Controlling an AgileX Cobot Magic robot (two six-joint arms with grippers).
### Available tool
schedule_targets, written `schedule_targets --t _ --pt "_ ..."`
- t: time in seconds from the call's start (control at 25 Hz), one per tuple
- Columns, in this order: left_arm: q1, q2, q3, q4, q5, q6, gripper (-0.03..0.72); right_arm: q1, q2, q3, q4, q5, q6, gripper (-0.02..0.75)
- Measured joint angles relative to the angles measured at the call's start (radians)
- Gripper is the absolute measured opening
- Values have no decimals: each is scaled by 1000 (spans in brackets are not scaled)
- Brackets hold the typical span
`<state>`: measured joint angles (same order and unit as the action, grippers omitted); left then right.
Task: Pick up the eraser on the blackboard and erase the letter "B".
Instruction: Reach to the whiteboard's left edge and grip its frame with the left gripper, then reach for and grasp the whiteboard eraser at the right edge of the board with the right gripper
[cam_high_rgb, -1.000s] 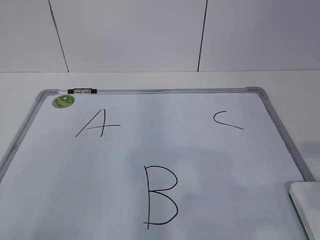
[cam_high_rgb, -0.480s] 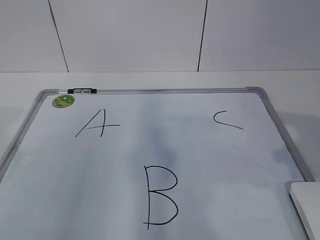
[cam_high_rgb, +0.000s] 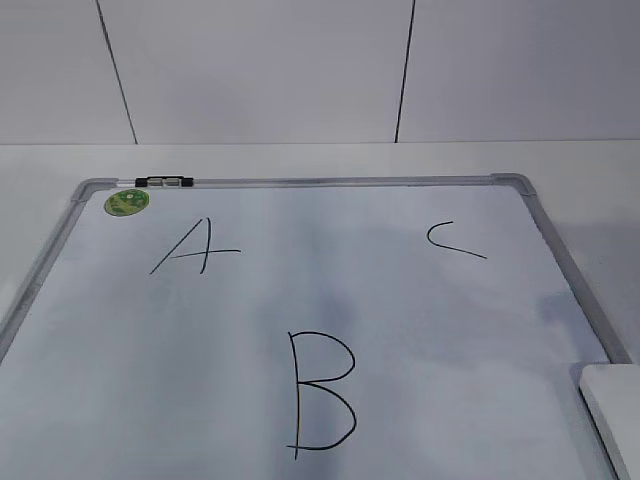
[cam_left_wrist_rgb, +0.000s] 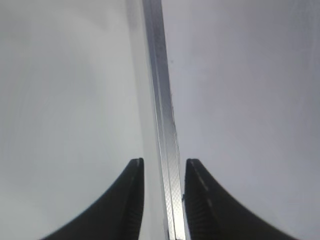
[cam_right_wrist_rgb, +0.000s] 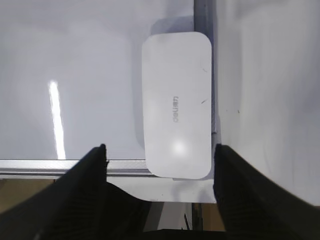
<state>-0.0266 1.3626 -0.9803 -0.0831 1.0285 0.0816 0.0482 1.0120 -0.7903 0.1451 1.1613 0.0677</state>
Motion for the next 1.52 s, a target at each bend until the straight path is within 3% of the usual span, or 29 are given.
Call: schedule_targets --t 0.2,0.24,0.64,1.52 --pt "0 119 -76 0 -6 0 219 0 1 0 1 -20 -1 533" --pt "0 236 -118 -2 -21 0 219 0 1 0 3 -22 -1 533" --pt "0 430 -127 -2 -116 0 219 0 1 0 12 -27 -2 526" --pt "0 509 -137 -2 -206 0 209 0 1 -2 43 -29 -2 517"
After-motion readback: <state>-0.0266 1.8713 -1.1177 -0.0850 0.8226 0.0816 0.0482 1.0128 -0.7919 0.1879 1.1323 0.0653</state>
